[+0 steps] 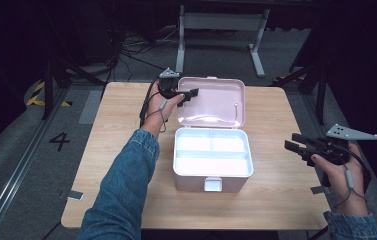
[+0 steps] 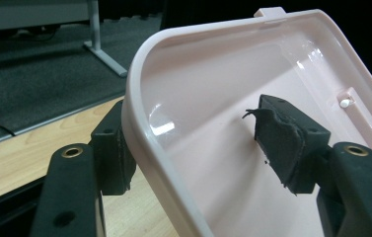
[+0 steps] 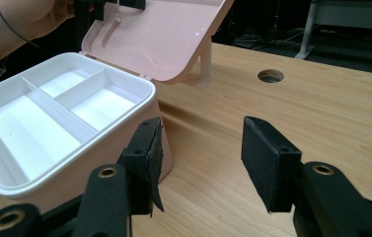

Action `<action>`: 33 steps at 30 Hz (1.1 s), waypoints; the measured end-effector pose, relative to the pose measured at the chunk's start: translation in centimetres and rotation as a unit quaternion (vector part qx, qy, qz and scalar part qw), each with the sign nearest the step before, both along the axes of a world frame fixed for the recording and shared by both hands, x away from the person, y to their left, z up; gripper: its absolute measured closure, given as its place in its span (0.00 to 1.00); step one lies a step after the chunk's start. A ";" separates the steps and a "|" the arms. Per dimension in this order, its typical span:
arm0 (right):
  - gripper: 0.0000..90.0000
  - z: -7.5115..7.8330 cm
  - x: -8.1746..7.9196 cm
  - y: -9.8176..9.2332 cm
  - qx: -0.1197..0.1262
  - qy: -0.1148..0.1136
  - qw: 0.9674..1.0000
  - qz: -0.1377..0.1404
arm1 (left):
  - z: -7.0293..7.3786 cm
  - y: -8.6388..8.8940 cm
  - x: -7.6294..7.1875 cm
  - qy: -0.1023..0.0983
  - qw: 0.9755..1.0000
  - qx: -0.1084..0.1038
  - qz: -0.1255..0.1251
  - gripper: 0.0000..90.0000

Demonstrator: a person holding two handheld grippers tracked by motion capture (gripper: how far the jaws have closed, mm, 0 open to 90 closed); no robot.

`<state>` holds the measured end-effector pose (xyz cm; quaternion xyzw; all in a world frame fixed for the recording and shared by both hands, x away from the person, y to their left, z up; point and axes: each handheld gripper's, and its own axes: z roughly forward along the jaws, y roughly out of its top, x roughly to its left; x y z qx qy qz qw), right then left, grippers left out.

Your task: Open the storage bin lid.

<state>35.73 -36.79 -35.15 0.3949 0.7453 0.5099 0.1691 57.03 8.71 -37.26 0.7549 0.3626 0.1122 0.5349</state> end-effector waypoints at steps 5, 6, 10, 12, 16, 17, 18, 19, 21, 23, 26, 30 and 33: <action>0.57 -0.3 0.2 0.0 -0.001 0.004 1.000 0.000 | -0.6 0.0 0.2 0.014 1.000 -0.004 0.002 0.40; 0.57 -0.3 0.3 -0.1 -0.002 0.007 1.000 0.000 | -0.6 0.0 0.3 0.014 1.000 -0.004 0.001 0.40; 0.56 -0.5 0.4 0.0 -0.002 0.010 1.000 0.000 | -0.9 0.0 0.4 0.023 1.000 -0.003 0.003 0.39; 0.56 -0.5 0.4 0.1 -0.002 0.010 1.000 0.002 | -1.3 0.0 0.5 0.034 0.999 -0.007 0.007 0.38; 0.56 -0.5 0.4 0.0 -0.001 0.011 1.000 0.001 | -1.7 0.0 0.6 0.044 0.999 -0.007 0.010 0.38; 0.56 -0.5 0.4 0.0 -0.001 0.011 1.000 0.001 | -1.9 0.0 0.6 0.053 0.998 -0.006 0.012 0.37; 0.55 -0.6 0.4 0.0 0.000 0.010 1.000 0.001 | -2.0 0.0 0.7 0.060 0.998 -0.002 0.014 0.37; 0.55 -0.6 0.4 0.0 0.000 0.012 1.000 0.000 | -2.0 0.0 0.7 0.060 0.998 -0.002 0.014 0.36; 0.55 -0.7 0.5 0.0 -0.001 0.010 1.000 -0.001 | -2.4 -0.1 0.7 0.071 0.997 0.000 0.016 0.36; 0.55 -0.7 0.5 0.0 0.001 0.014 1.000 0.000 | -2.5 0.0 0.7 0.077 0.997 0.001 0.017 0.35; 0.55 -0.8 0.6 0.1 0.000 0.014 1.000 -0.001 | -2.8 -0.1 0.8 0.090 0.996 0.008 0.022 0.34; 0.54 -0.9 0.6 0.1 0.000 0.015 1.000 0.000 | -3.2 -0.2 0.8 0.112 0.993 0.017 0.032 0.34; 0.54 -0.9 0.7 0.1 0.000 0.017 1.000 -0.001 | -3.4 -0.3 0.8 0.122 0.991 0.025 0.038 0.33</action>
